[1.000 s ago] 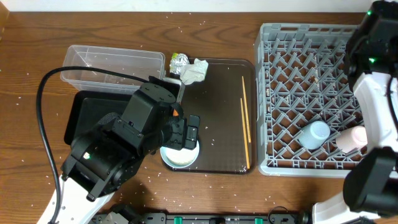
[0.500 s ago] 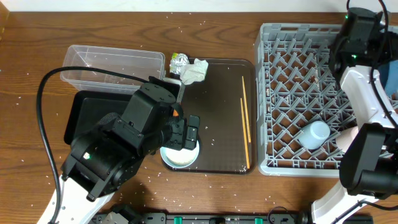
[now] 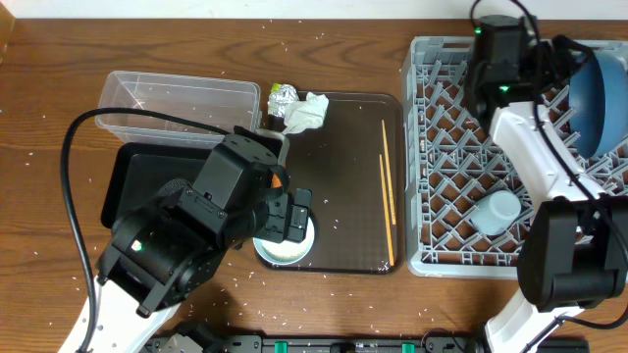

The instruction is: Sort waste into correct bins and load items into the dishwasher rack

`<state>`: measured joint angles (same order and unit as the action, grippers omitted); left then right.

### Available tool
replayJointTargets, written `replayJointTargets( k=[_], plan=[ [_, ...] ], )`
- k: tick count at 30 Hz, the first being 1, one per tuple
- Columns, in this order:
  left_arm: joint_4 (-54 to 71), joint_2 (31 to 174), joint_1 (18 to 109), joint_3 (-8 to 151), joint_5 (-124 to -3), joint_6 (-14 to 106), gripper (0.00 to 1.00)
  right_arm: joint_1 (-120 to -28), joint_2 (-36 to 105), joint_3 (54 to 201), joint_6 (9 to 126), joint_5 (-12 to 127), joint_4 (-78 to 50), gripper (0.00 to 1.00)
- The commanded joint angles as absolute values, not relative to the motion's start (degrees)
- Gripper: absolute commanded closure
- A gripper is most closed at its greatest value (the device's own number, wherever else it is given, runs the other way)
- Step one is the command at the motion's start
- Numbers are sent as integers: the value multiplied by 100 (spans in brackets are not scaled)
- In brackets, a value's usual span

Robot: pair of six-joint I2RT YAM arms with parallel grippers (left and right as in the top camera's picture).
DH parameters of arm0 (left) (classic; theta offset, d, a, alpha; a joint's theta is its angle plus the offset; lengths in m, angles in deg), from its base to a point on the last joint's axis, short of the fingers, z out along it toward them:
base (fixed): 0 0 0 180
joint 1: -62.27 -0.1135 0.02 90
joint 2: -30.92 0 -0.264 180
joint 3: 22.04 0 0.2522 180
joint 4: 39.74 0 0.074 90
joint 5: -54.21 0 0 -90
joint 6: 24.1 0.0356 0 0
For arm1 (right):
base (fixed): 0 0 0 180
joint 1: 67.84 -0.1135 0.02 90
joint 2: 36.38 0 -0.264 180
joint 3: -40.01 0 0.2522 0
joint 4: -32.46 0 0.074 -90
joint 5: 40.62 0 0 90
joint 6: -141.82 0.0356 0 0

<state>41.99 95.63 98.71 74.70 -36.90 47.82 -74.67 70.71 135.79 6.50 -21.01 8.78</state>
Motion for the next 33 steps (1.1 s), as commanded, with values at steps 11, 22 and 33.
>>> replayJointTargets(
  k=[11,22,33],
  plan=[
    [4249,8806,9552,7709,-3143,4832,2,-9222,6046,13642,1850,-1959,-932,1],
    [4890,8236,9430,7571,-2485,4403,2,-9965,4717,13645,5905,4325,-4040,1],
    [4114,9215,9452,5746,-4044,4436,14,-9150,4687,13645,7837,4812,-4610,3]
  ],
)
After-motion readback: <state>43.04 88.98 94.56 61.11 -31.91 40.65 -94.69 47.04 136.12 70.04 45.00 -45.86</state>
